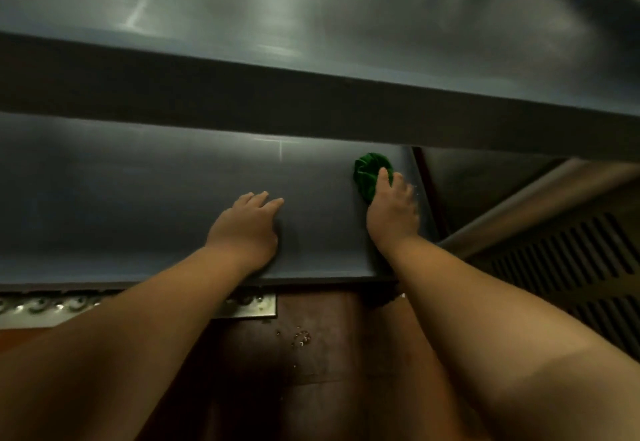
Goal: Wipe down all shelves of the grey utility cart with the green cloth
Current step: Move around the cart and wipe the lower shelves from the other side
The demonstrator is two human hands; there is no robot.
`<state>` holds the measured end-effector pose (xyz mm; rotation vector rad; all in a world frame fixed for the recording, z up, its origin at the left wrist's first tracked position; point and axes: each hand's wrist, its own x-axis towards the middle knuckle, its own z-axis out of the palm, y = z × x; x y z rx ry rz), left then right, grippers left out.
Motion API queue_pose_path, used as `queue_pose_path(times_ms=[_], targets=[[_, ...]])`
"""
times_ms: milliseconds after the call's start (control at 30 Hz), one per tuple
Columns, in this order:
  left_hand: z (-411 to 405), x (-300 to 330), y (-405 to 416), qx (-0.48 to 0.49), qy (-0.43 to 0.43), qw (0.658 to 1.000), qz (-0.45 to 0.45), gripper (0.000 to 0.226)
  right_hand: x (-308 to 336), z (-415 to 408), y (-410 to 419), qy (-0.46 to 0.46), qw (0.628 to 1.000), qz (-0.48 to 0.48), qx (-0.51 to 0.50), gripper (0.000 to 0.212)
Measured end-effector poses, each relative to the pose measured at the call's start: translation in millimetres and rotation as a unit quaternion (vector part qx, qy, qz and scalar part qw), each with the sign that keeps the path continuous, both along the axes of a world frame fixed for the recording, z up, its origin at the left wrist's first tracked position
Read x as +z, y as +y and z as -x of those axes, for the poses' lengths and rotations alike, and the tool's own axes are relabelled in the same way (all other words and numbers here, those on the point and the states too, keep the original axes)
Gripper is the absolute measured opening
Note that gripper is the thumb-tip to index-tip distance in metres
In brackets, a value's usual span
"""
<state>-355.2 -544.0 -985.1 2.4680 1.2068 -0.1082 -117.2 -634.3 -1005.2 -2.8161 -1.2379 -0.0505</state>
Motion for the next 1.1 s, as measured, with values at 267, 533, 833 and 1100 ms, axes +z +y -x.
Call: queue_pose_path(times_ms=[267, 533, 833, 1100], targets=[[-19.5, -16.0, -9.0, -0.041, 0.046, 0.997, -0.048, 0.062, 12.0, -25.3, 6.2, -0.066, 0.987, 0.114, -0.095, 0.053], [49.4, 7.3, 34.7, 0.034, -0.014, 0.998, -0.051, 0.052, 9.5, -23.5, 2.9, -0.056, 0.988, 0.112, -0.094, 0.063], [135.9, -13.5, 56.9, 0.032, 0.028, 0.997, -0.063, 0.062, 8.6, 1.8, 14.9, 0.021, 0.99, 0.017, -0.137, 0.079], [149.8, -14.1, 67.6, -0.005, -0.02, 0.999, -0.046, 0.057, 7.5, 83.6, 64.8, 0.104, 0.989, -0.052, -0.088, 0.075]])
